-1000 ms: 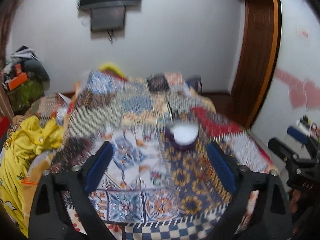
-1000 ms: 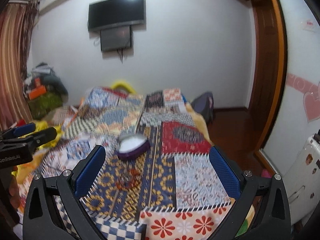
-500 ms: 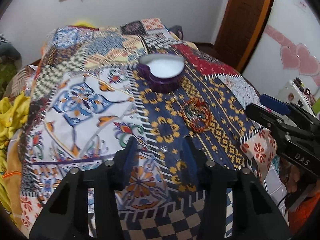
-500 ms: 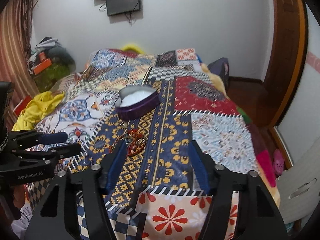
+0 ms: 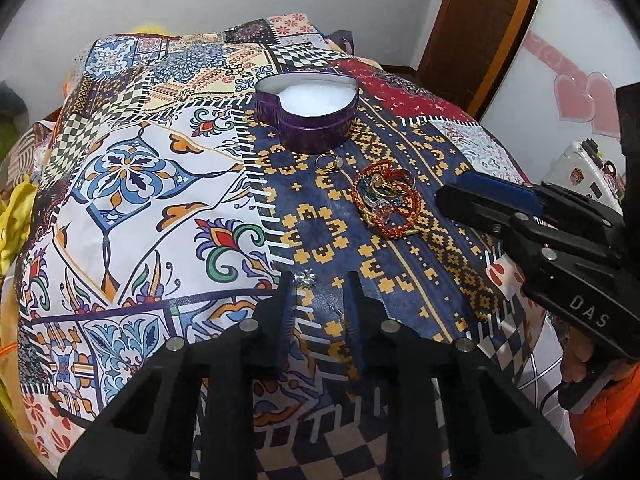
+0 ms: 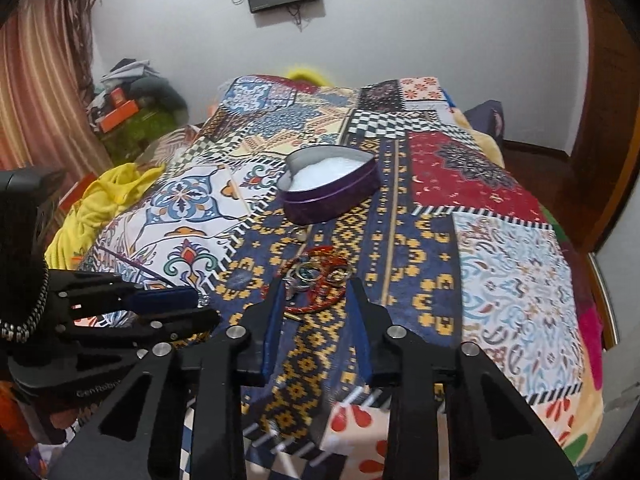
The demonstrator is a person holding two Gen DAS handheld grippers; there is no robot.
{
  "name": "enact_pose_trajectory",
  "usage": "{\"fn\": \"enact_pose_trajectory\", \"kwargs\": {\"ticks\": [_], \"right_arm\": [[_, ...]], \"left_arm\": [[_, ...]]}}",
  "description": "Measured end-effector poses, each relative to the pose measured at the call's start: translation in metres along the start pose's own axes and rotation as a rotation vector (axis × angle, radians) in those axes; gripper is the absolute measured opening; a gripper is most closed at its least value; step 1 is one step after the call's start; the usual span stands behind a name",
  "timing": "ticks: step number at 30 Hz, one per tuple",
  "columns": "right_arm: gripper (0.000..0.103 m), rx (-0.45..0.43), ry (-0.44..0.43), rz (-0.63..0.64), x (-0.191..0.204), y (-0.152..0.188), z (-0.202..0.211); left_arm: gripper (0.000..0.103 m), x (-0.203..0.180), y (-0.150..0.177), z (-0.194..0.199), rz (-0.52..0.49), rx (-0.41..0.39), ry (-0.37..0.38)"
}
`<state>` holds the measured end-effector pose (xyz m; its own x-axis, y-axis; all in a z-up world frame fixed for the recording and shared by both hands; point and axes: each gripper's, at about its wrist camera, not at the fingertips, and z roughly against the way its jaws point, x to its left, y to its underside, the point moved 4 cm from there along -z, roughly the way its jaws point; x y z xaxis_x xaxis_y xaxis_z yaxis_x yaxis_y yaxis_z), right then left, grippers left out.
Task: Organize jewelry
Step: 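Lower the left tool to the jewelry pile and grasp a small earring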
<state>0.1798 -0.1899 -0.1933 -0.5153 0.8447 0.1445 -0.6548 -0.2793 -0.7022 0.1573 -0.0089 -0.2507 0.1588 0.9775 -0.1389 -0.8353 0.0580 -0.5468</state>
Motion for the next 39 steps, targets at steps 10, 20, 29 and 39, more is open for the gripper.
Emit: {"fn": "enact_pose_trajectory", "kwargs": {"ticks": [10,20,29,39], "right_arm": [[0.02,0.048,-0.078,0.005,0.013,0.0,-0.021],[0.02,0.109,-0.068,-0.028,0.01,0.002,-0.041],[0.02,0.122,-0.03,-0.015,0.009,0.0,-0.048],[0.011,0.128,-0.031,-0.008,0.008,-0.002,-0.051]], "left_arm": [[0.015,0.011,-0.008,-0.006,0.065,0.009,0.022],[0.015,0.014,-0.01,-0.008,0.073,-0.001,0.017],[0.015,0.018,-0.014,-0.012,0.075,-0.005,0.021],[0.01,0.018,-0.016,-0.016,0.08,-0.021,0.009]]}}
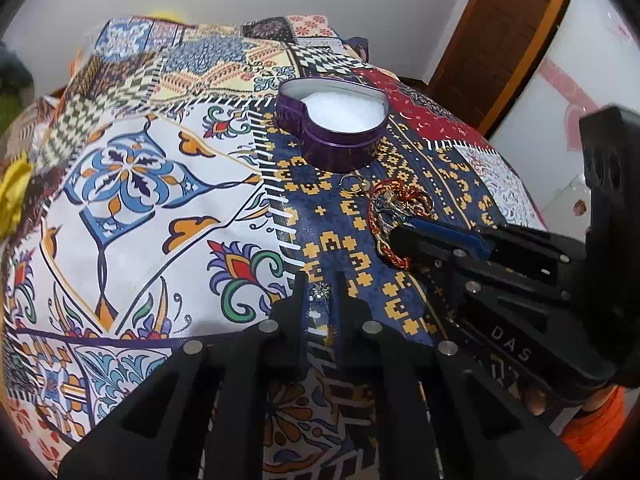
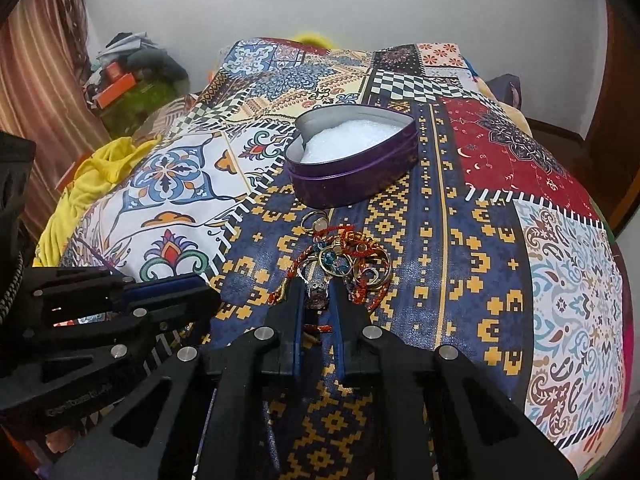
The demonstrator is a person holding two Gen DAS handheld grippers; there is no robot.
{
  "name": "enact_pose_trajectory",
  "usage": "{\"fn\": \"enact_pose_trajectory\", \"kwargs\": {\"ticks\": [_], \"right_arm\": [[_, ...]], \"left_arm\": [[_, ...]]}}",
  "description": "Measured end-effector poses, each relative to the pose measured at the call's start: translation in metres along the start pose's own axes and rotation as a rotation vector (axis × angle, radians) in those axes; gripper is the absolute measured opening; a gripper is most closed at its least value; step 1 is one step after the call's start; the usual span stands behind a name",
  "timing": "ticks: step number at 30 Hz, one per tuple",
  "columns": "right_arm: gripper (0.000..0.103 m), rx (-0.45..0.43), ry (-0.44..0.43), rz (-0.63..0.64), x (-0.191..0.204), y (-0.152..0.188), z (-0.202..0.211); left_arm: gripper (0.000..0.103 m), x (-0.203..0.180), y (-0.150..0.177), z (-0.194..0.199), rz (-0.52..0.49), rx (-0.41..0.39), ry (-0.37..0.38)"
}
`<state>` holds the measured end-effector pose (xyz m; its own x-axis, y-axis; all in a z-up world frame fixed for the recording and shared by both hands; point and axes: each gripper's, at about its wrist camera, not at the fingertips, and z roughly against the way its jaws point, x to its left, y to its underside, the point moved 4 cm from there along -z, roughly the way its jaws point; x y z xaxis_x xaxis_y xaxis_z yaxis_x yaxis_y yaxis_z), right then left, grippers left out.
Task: Organize jewelry
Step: 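Lower the left tool to the jewelry pile and grasp a small earring, then carry the earring into the purple heart tin and open the left tool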
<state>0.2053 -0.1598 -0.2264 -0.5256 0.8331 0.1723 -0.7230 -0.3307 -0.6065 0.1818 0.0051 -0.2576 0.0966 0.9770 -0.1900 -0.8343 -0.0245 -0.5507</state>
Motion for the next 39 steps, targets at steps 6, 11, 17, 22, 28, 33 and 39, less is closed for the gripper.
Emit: {"fn": "enact_pose_trajectory", "kwargs": {"ticks": [6,11,17,22,28,33,39], "right_arm": [[0.011,-0.019,0.008,0.011,0.001,-0.001,0.01],[0.011,-0.042,0.007,0.009,0.001,-0.005,0.024],[0.011,-0.096,0.017,0.002,0.003,-0.014,0.044],[0.011,-0.145,0.023,-0.001,0.003,-0.023,0.059],[0.011,-0.196,0.035,0.002,0.003,-0.035,0.072],[0.011,-0.225,0.038,0.004,0.0,-0.043,0.078],[0.011,-0.251,0.035,-0.001,-0.002,-0.053,0.076]], "left_arm": [[0.01,-0.006,0.002,0.006,-0.039,-0.021,-0.03],[0.01,-0.004,-0.002,0.018,-0.033,-0.044,-0.022],[0.01,-0.004,-0.015,0.04,-0.024,-0.101,-0.02],[0.01,-0.006,-0.027,0.06,-0.035,-0.159,-0.028],[0.01,-0.008,-0.046,0.079,-0.036,-0.219,-0.025],[0.01,-0.013,-0.063,0.091,-0.06,-0.272,-0.033],[0.01,-0.011,-0.082,0.093,-0.06,-0.319,-0.038]]}}
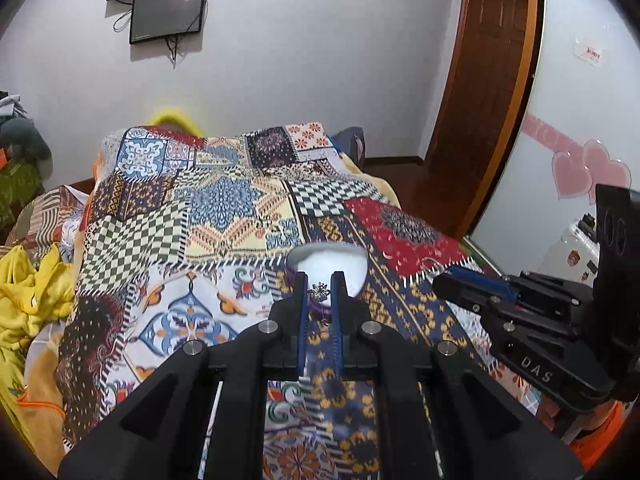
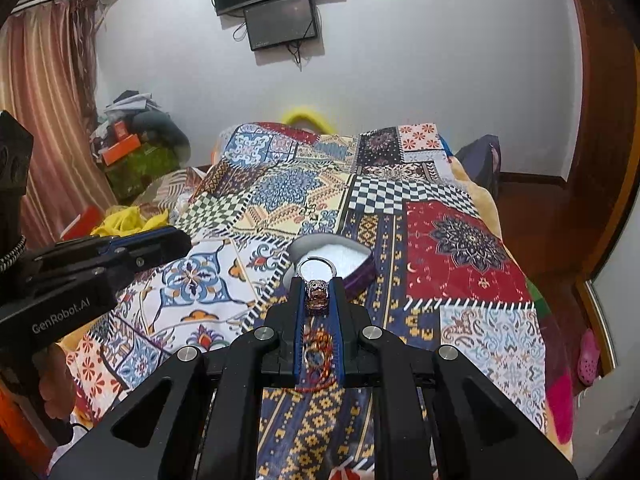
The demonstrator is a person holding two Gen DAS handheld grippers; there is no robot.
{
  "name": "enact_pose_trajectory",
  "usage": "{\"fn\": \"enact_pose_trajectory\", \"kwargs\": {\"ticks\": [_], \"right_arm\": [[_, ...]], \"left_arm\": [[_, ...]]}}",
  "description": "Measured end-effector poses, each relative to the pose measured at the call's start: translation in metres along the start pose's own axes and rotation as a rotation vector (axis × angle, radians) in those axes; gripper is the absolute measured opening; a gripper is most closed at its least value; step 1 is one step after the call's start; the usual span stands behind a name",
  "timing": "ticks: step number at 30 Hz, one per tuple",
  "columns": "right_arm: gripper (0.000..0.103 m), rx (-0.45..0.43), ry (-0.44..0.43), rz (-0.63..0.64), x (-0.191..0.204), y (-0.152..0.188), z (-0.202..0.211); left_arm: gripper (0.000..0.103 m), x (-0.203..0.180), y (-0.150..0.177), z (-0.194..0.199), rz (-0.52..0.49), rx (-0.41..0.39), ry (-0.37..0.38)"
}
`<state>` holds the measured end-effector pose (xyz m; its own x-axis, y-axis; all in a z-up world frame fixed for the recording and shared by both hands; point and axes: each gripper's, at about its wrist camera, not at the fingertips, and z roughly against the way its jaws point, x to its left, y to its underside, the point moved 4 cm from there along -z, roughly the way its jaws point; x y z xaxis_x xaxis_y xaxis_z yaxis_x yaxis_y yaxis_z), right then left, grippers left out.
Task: Organize jewelry
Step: 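Carry the earring into the purple heart tin and open the left tool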
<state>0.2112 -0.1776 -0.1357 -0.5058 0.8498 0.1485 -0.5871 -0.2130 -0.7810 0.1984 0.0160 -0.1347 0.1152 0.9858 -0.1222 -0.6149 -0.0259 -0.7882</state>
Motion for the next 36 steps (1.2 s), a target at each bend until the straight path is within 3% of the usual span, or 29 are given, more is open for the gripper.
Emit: {"fn": "enact_pose_trajectory", "kwargs": {"ticks": [11,36], "right_arm": [[0.011,0.009,-0.006,-0.005,-0.009,-0.01,-0.032],[0.011,0.184,-0.049,0.012,-0.037,-0.015,-0.105]], "left_arm": [[0.01,0.007,-0.014,-0.043,0.025,0.031,0.017],[0.01,0.013,-0.013,-0.132,0.006,0.229,0.111]]}}
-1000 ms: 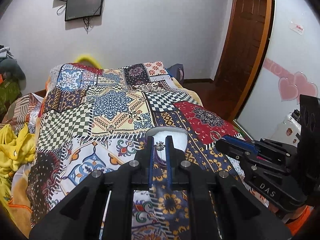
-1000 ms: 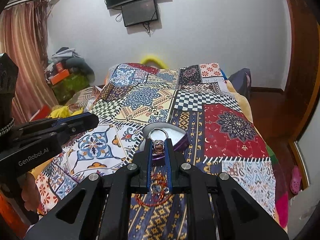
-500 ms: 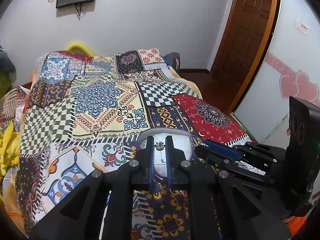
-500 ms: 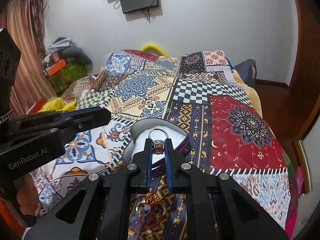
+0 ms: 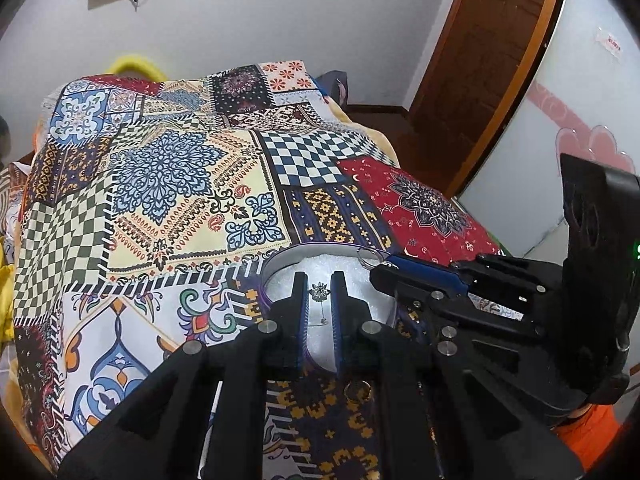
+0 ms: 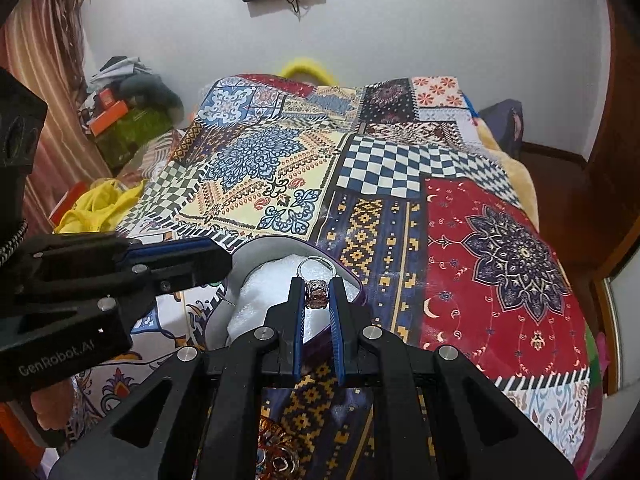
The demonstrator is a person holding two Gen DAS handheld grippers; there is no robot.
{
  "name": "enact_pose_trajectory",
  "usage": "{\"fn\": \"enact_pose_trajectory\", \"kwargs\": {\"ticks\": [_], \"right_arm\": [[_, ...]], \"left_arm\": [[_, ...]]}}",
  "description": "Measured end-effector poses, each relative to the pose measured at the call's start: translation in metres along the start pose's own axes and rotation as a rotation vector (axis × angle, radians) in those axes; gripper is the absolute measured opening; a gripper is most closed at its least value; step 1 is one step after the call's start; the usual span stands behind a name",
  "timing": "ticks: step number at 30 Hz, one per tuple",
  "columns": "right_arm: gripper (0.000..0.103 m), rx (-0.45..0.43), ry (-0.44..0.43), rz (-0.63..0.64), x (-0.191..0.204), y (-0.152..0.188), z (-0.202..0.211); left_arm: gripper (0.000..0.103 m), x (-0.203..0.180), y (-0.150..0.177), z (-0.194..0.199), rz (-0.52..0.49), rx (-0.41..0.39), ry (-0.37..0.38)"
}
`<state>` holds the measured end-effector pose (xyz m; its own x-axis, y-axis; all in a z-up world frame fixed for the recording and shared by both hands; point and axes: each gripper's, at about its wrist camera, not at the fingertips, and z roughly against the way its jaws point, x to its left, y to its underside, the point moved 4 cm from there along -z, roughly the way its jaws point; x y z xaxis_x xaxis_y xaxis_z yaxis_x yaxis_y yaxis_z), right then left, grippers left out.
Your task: Organize jewelry
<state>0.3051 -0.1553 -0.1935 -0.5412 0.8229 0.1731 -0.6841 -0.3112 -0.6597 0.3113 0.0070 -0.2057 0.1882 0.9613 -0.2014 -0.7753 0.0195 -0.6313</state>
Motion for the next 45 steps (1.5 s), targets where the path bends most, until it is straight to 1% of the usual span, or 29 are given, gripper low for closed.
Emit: {"fn": "enact_pose_trajectory", "kwargs": {"ticks": [7,10,17,19,22,28,30,33,34,37,39,45], "right_arm": [[0.011,0.019,-0.007,0.02,0.001,0.0,-0.005],[0.011,0.017,-0.007,0.03,0.002,-0.001,-0.005],[0.011,0.02,0.002,0.049,0.003,-0.001,0.002],[0.015,0.014,0.001,0.047,0.004,-0.001,0.007],[0.02,0.001,0.008,0.047,0.005,-0.001,0.014],[0.02,-0.032,0.033,0.063,0.009,-0.002,0.034],[0.02,-0.046,0.043,0.066,0.011,-0.002,0.042],[0.022,-0.066,0.062,0.076,0.014,-0.001,0.053],[0.023,-0.07,0.066,0.078,0.015,0.0,0.055],[0.029,-0.088,0.074,0.078,0.017,0.003,0.065],[0.03,-0.098,0.081,0.076,0.018,0.006,0.07],[0.03,-0.109,0.085,0.066,0.022,0.016,0.084]], "left_arm": [[0.01,-0.002,0.001,-0.006,-0.006,0.02,0.004],[0.01,-0.002,0.001,-0.005,-0.009,0.02,-0.009],[0.01,-0.002,0.0,0.009,-0.011,-0.004,-0.039],[0.012,-0.002,0.0,0.015,-0.014,-0.015,-0.048],[0.016,-0.002,0.0,0.024,-0.016,-0.027,-0.06],[0.024,-0.004,0.004,0.044,-0.018,-0.055,-0.09],[0.03,-0.006,0.006,0.05,-0.022,-0.063,-0.098],[0.036,-0.01,0.011,0.061,-0.028,-0.079,-0.112],[0.036,-0.01,0.012,0.064,-0.03,-0.081,-0.115],[0.039,-0.013,0.017,0.073,-0.037,-0.086,-0.122],[0.041,-0.015,0.021,0.078,-0.04,-0.087,-0.125],[0.042,-0.021,0.038,0.088,-0.038,-0.078,-0.131]]}}
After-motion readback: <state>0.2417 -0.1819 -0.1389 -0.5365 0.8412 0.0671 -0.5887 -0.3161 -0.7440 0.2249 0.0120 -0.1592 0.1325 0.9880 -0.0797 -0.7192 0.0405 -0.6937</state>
